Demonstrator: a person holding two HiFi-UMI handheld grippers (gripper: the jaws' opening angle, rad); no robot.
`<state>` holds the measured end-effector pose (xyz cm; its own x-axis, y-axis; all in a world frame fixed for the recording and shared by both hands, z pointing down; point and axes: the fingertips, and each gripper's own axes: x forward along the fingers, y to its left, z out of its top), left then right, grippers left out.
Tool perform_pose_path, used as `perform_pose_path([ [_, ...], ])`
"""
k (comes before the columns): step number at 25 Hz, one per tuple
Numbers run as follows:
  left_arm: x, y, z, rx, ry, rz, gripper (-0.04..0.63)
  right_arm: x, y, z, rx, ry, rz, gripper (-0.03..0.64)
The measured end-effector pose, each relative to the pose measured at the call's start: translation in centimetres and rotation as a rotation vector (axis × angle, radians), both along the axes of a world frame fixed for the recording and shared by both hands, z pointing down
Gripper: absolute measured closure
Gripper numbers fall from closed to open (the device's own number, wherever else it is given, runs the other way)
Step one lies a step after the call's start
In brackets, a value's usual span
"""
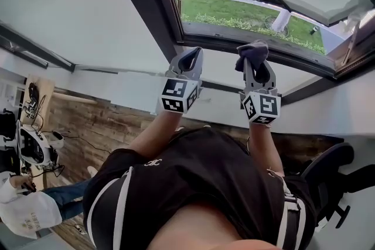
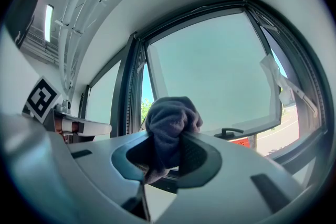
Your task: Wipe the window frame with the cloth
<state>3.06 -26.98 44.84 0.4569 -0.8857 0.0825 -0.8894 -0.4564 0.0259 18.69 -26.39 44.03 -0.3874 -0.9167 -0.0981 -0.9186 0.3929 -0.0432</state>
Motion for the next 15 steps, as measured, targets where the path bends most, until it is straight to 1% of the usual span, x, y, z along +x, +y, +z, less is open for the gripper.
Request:
perform_pose_path([
  [8, 0.46, 0.28, 0.08, 0.007, -0.006, 0.003, 0.586, 0.22, 0.23, 0.11, 0.006, 0.009, -0.005, 0.509],
  [15, 0.40, 0.45, 0.06, 0.009, -0.015, 0.012, 0.586, 0.13, 0.12, 0.19, 0.008, -0.010, 0.003, 0.509],
])
